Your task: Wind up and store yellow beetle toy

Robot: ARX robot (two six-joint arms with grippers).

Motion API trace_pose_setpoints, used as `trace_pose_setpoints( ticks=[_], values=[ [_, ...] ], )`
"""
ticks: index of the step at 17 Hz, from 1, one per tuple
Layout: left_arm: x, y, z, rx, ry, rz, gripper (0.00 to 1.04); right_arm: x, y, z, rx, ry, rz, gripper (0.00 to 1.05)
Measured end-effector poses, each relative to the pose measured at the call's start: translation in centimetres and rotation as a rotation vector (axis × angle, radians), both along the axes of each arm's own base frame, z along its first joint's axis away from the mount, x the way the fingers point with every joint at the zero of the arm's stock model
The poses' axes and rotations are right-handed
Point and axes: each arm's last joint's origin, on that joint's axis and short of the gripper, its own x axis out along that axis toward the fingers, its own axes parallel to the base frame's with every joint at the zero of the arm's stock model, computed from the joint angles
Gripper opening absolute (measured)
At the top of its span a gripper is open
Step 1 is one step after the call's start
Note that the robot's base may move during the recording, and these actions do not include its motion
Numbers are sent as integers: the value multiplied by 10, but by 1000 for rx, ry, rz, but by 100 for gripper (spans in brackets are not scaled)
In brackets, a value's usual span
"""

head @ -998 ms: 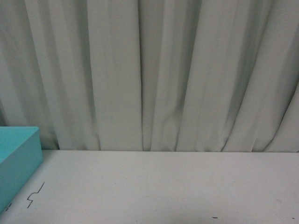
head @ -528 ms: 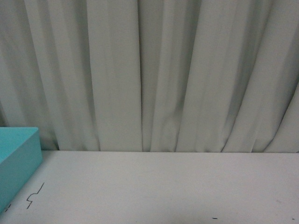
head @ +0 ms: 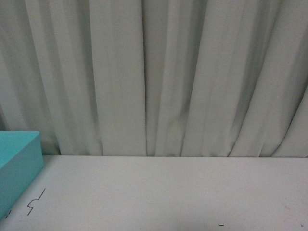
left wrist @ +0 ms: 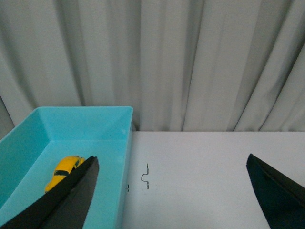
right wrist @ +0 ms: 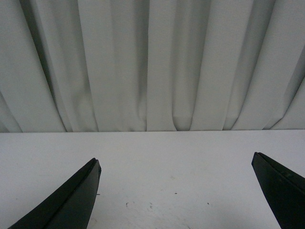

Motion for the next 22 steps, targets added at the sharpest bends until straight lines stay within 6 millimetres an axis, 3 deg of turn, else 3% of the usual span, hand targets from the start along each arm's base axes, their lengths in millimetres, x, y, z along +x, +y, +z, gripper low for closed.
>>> trace_pose_setpoints(
  ticks=[1, 22],
  values=[
    [0, 0, 0, 1, 0, 0, 100, 0, 0, 0, 0, 0, 0, 98],
    [0, 0, 0, 0, 0, -1, 98, 0, 0, 0, 0, -2, 0, 98]
  ],
)
